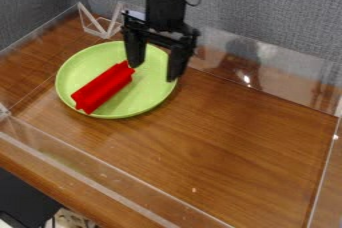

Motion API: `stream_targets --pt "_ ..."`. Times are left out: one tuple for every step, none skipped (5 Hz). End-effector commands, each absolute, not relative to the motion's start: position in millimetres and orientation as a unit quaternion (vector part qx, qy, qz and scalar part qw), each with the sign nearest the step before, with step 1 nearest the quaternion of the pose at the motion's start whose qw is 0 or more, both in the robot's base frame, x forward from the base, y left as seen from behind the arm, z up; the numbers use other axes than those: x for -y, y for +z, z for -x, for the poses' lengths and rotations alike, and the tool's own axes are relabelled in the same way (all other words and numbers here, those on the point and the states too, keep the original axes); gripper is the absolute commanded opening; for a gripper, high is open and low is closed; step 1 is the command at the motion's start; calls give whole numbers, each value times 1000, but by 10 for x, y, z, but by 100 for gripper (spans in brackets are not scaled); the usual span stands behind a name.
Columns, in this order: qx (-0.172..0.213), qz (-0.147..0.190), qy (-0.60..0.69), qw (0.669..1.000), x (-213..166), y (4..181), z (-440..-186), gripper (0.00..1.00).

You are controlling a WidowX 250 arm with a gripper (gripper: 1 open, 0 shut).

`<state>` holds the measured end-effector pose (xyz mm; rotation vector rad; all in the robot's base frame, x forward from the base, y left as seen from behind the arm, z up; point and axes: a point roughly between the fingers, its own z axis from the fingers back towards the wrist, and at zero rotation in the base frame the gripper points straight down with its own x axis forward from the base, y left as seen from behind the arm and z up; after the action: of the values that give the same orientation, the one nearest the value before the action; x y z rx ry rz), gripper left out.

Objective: Move the red object from the green plate to the table

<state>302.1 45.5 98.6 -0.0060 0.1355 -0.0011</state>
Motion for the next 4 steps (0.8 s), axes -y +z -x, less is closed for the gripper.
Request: stream_targets --pt "-36 -2 -8 999 -531 1106 -3191 100" --pt "-43 -1 -10 999 -541 1028 -3218 100" --pt "-39 -1 -18 999 -505 1012 -3295 100" --pt "-39 1 -27 999 -445 991 -3348 100"
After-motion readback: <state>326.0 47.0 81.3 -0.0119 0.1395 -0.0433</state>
